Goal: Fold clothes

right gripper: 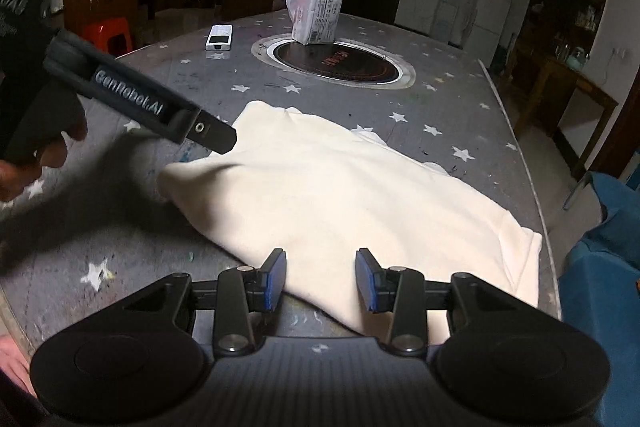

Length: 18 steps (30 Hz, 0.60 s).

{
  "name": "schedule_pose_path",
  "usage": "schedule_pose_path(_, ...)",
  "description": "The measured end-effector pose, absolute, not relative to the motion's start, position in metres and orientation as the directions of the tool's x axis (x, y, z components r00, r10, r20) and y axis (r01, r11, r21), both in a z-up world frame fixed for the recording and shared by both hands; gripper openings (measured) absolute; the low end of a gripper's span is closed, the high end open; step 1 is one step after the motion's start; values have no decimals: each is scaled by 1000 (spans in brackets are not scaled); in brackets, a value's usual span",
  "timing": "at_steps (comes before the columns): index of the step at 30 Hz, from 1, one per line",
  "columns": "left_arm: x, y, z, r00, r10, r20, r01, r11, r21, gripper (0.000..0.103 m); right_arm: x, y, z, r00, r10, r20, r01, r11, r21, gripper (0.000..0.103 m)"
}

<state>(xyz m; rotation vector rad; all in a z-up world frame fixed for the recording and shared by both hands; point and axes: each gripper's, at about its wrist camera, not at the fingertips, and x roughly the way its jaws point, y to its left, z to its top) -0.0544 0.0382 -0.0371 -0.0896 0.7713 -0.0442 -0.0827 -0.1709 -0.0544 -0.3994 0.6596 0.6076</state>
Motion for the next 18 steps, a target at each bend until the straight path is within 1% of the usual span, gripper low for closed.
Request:
schedule_pose_path(4, -54, 38, -38, 709, -67, -702, -2, 995, -98, 103, -86, -180, -50, 645, 399, -652, -615, 777, -133, 39)
schedule_pose_path(8, -51, 33, -44, 669, -47, -742, -2, 998, -65, 103, -84, -189, -55, 633, 386, -671, -602, 790, -114, 39)
schedule_pose_path(11, -56, 32, -47, 671, -32, -741, 2, 999, -42, 103, -86, -200, -52, 649, 386, -655, -580, 809, -99, 39)
schedule_pose_path(14, -61, 36, -47, 667, -37, -744, -9, 998, -58, 103, -83, -214, -48, 678, 366, -638, -537, 839, -88, 42)
schedule_pose_path(18, -63, 39, -50, 661, -40, -749, -19, 997, -70, 103, -74, -234, -55, 686, 319, -654, -471, 880, -65, 42)
